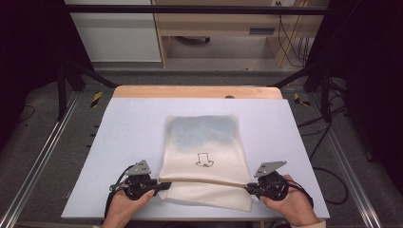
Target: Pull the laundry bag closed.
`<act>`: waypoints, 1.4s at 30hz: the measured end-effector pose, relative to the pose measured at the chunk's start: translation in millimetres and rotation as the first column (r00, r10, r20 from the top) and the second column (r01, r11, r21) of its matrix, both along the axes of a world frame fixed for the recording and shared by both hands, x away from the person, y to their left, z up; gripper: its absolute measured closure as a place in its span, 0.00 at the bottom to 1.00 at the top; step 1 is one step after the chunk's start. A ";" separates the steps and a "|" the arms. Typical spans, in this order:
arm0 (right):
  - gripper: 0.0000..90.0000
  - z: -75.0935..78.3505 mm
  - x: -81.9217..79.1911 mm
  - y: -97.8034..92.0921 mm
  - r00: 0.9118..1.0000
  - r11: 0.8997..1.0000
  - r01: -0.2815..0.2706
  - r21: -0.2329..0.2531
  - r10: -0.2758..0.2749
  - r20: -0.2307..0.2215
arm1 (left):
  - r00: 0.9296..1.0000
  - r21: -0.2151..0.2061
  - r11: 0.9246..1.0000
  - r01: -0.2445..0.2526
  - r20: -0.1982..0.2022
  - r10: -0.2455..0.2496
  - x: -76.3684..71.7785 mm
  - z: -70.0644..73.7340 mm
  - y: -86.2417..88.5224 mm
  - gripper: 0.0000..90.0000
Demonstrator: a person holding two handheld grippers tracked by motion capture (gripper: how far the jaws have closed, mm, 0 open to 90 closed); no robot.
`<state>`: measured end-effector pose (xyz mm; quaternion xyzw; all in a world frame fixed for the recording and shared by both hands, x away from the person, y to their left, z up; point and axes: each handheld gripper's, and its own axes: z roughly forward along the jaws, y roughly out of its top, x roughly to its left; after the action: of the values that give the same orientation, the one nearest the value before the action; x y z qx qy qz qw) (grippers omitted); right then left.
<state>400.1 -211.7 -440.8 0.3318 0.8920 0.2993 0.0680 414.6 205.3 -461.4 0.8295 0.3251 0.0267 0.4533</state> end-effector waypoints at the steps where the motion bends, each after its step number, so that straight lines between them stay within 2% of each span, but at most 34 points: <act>1: 0.91 -0.1 0.0 -0.2 1.000 1.000 0.000 0.002 0.000 -0.001 | 1.000 0.001 1.000 0.000 0.000 0.000 0.0 0.0 0.1 0.93; 16: 0.91 -2.5 0.8 -1.8 1.000 1.000 0.001 0.001 -0.001 -0.014 | 1.000 0.004 1.000 0.003 0.006 -0.003 0.5 1.2 0.7 0.93; 25: 0.91 -4.9 1.9 -1.6 1.000 1.000 0.012 0.004 -0.012 -0.020 | 1.000 0.031 1.000 0.006 -0.009 -0.006 -1.0 0.1 -1.4 0.92; 30: 0.90 -4.5 1.4 -1.4 1.000 1.000 0.015 0.003 -0.014 -0.021 | 1.000 0.029 1.000 0.005 -0.031 -0.004 -2.1 -0.4 -0.9 0.90; 33: 0.81 -5.5 2.5 -1.9 1.000 1.000 0.022 -0.002 -0.022 -0.013 | 0.999 0.050 0.999 -0.013 -0.031 0.014 -2.6 -0.6 0.3 0.80; 35: 0.70 -4.5 3.4 -3.0 0.999 0.999 0.037 0.008 -0.037 -0.004 | 0.999 0.062 0.997 -0.044 -0.020 0.046 -3.0 0.8 3.1 0.66; 37: 0.54 -3.1 4.3 -1.2 0.998 0.998 0.061 0.018 -0.062 0.022 | 0.997 0.076 0.994 -0.073 -0.015 0.075 -3.9 2.6 8.9 0.53; 39: 0.41 0.0 5.6 1.9 0.995 0.997 0.078 0.022 -0.079 0.053 | 0.993 0.110 0.987 -0.116 0.018 0.115 -6.7 5.7 15.5 0.41; 40: 0.35 2.1 7.2 4.0 0.993 0.995 0.094 0.032 -0.096 0.069 | 0.992 0.106 0.986 -0.126 0.029 0.123 -7.4 7.7 19.4 0.35; 42: 0.27 5.7 10.3 6.9 0.985 0.991 0.127 0.050 -0.131 0.108 | 0.988 0.103 0.983 -0.153 0.047 0.149 -8.4 10.7 24.7 0.30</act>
<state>410.3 -204.8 -435.1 0.3730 0.8569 0.3312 0.1298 406.2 230.0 -450.7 0.8246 0.3764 0.0945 0.4116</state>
